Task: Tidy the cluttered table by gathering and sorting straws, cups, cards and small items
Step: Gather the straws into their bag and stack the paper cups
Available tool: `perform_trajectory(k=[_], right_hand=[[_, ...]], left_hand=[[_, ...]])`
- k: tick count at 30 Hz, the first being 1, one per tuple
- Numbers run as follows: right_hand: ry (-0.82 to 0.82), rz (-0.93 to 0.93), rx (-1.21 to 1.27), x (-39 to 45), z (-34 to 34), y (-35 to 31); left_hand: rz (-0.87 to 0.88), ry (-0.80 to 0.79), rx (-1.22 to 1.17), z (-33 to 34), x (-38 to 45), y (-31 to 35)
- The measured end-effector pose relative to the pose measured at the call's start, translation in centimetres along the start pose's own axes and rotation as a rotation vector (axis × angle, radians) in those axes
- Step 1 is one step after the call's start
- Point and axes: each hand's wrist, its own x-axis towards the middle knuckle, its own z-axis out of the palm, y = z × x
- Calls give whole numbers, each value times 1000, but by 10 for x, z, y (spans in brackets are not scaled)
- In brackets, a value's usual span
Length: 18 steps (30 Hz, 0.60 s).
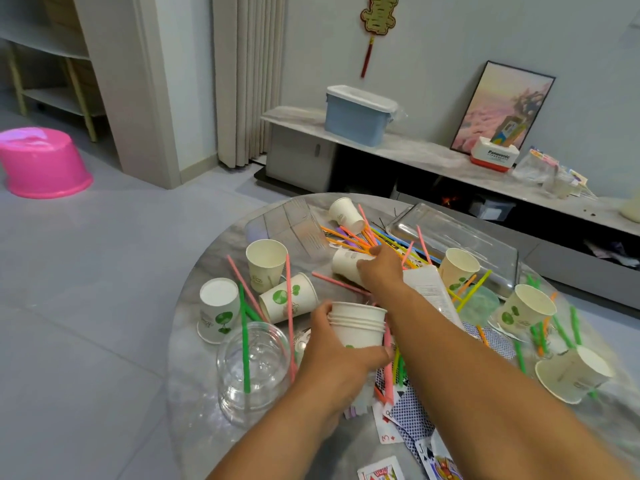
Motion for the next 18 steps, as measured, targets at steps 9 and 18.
perform_trajectory(k=[9, 18], right_hand=[[-212, -348, 168, -53, -96, -2], [-591, -426, 56, -102, -108, -23]], left_hand=[[-70, -23, 72, -5, -3, 2], [-134, -98, 63, -3, -13, 27]])
